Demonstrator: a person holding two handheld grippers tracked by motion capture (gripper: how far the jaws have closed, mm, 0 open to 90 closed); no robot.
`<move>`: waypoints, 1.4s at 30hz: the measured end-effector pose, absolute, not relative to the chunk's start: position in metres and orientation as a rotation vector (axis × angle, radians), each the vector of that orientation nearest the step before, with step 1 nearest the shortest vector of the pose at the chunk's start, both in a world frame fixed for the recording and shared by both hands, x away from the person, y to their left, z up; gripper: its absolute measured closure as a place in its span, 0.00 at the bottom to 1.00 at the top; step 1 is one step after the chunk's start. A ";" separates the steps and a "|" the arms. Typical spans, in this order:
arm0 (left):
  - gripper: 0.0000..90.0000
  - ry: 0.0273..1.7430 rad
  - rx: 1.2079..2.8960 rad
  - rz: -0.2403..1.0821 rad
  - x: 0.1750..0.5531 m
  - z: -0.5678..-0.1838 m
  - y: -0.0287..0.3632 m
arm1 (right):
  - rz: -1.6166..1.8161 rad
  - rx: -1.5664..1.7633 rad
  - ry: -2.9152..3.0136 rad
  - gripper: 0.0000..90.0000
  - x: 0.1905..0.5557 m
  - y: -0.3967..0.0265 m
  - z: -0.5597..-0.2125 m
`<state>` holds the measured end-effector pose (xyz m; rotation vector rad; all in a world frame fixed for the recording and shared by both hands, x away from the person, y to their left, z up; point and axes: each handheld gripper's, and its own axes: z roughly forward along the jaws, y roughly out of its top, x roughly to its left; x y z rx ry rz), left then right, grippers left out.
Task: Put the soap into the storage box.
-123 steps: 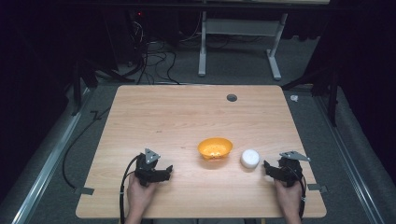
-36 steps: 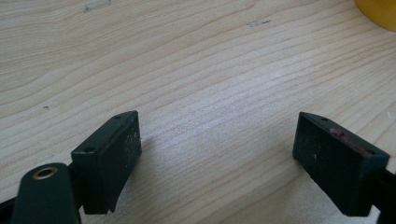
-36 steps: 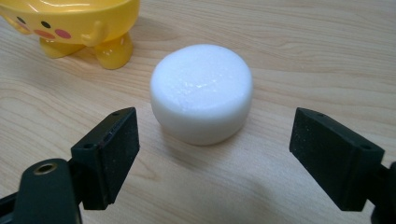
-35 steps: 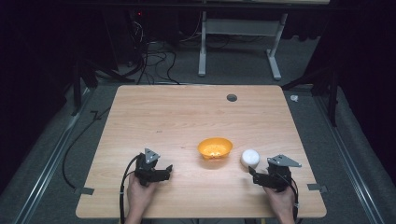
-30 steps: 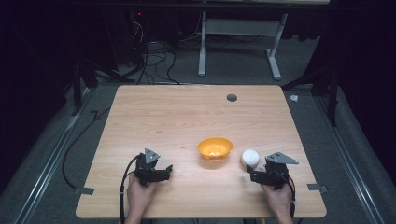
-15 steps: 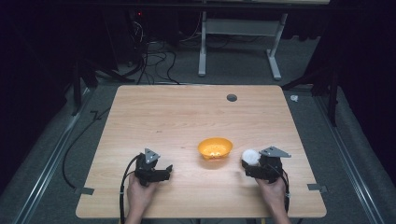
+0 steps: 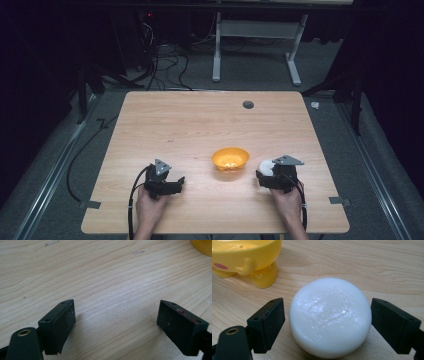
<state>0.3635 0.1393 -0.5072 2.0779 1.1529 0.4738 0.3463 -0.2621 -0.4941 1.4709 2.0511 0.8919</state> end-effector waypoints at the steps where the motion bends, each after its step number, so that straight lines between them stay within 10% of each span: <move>1: 0.17 1.153 2.078 0.474 0.363 -0.507 0.139 | 0.889 1.471 2.050 0.16 0.346 -0.262 -0.495; 42: 0.17 1.149 2.078 0.470 0.364 -0.507 0.139 | 0.932 1.431 2.057 0.27 0.342 -0.260 -0.484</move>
